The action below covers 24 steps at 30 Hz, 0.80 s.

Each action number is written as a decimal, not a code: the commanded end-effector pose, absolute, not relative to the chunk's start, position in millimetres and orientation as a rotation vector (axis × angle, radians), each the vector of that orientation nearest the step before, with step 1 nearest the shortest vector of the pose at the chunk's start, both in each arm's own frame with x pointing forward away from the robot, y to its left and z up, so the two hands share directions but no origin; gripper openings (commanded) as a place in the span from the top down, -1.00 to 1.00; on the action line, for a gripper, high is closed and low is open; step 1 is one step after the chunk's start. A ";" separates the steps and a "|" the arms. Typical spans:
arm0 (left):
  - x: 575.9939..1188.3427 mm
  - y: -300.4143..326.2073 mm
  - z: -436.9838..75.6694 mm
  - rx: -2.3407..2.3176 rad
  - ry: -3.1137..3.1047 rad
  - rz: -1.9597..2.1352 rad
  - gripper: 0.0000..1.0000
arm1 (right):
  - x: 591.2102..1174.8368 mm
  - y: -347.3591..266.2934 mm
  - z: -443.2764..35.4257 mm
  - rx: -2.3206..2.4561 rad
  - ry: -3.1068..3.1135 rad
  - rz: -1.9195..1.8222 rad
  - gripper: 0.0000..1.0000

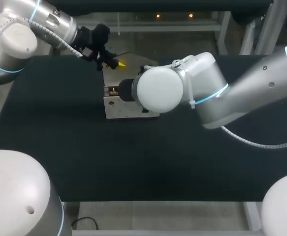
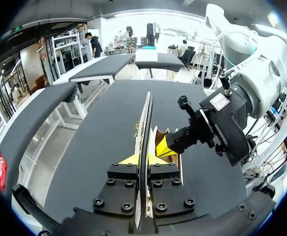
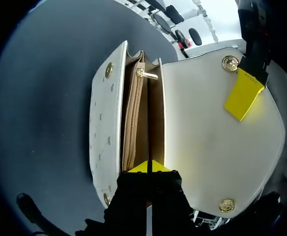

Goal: Pick up the bag, open it, inspect its contents, close it, and place it on the opposite side

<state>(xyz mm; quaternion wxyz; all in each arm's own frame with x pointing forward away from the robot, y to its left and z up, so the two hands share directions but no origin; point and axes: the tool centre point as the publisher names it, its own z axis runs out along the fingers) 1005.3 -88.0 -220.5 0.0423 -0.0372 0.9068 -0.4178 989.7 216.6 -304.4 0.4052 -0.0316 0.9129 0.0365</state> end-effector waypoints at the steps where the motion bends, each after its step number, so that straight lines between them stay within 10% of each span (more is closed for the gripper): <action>1: 1004.6 -84.5 -220.9 -0.109 2.765 -1.313 1.00 | 989.5 217.5 -305.9 -0.088 2.317 0.086 1.00; 24: 1005.3 -83.9 -221.8 0.002 2.784 -1.402 1.00 | 998.0 220.0 -335.9 -0.125 2.424 0.113 0.89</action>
